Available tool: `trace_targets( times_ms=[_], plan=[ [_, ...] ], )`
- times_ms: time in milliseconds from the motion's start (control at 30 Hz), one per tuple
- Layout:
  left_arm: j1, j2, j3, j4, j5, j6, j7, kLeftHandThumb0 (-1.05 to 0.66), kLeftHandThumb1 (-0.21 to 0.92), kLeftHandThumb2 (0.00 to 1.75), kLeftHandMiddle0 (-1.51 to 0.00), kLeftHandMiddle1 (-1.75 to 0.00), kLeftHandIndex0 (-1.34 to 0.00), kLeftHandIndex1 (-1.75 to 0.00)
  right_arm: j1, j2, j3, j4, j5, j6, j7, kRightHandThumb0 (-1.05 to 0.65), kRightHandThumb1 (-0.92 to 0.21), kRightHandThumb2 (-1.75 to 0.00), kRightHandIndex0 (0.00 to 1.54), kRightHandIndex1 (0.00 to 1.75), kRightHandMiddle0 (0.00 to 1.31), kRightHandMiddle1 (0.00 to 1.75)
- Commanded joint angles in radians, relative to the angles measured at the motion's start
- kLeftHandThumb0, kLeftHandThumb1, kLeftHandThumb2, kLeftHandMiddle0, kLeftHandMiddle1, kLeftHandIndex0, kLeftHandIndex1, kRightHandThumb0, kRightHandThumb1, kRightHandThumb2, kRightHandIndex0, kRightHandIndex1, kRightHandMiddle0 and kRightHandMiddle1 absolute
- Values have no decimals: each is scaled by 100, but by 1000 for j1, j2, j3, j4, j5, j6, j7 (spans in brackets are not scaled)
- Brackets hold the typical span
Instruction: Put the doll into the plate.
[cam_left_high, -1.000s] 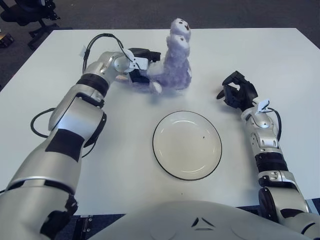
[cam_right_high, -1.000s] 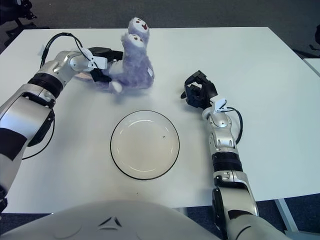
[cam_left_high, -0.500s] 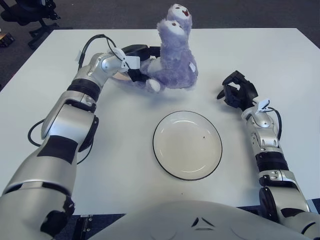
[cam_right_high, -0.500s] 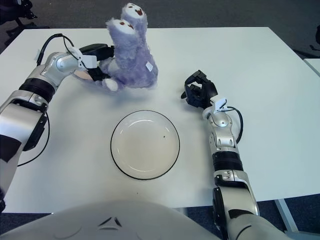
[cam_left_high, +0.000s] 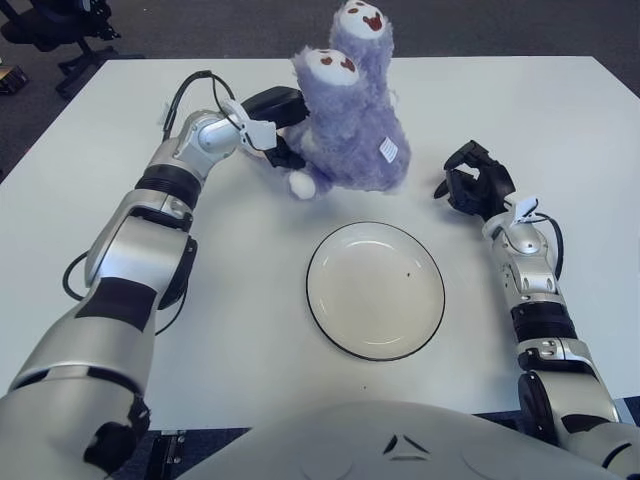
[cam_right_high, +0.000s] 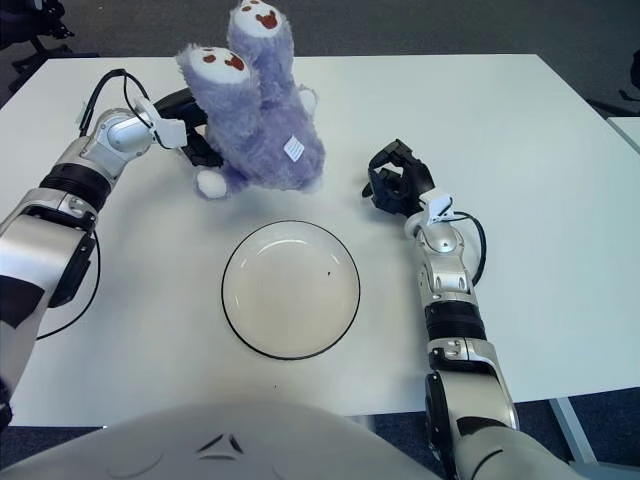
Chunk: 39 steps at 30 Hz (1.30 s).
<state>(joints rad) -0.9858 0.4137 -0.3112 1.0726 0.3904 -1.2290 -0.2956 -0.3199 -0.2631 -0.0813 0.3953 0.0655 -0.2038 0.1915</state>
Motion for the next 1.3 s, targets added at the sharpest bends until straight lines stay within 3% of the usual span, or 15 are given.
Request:
trace_targets(
  times_ms=[0, 333, 800, 1267],
  plan=[
    [-1, 7, 8, -1, 5, -14, 22, -42, 48, 110, -92, -175, -48, -175, 31, 0, 17, 38, -25, 34, 7, -39, -67, -85, 84, 175, 36, 175],
    [33, 20, -3, -78, -62, -99, -39, -41, 52, 105, -92, -175, -45, -175, 24, 0, 17, 53, -26, 24, 4, -39, -67, -85, 84, 175, 36, 175],
    [63, 40, -45, -192, -186, -118, -141, -40, 57, 98, -93, -175, -42, -175, 19, -2, 18, 64, -28, 14, 6, -39, -67, -85, 85, 175, 36, 175],
    [119, 45, -85, -308, -234, -123, -190, -39, 59, 96, -93, -175, -41, -175, 17, 0, 21, 65, -31, 14, 4, -39, -67, -85, 85, 175, 36, 175]
  ],
)
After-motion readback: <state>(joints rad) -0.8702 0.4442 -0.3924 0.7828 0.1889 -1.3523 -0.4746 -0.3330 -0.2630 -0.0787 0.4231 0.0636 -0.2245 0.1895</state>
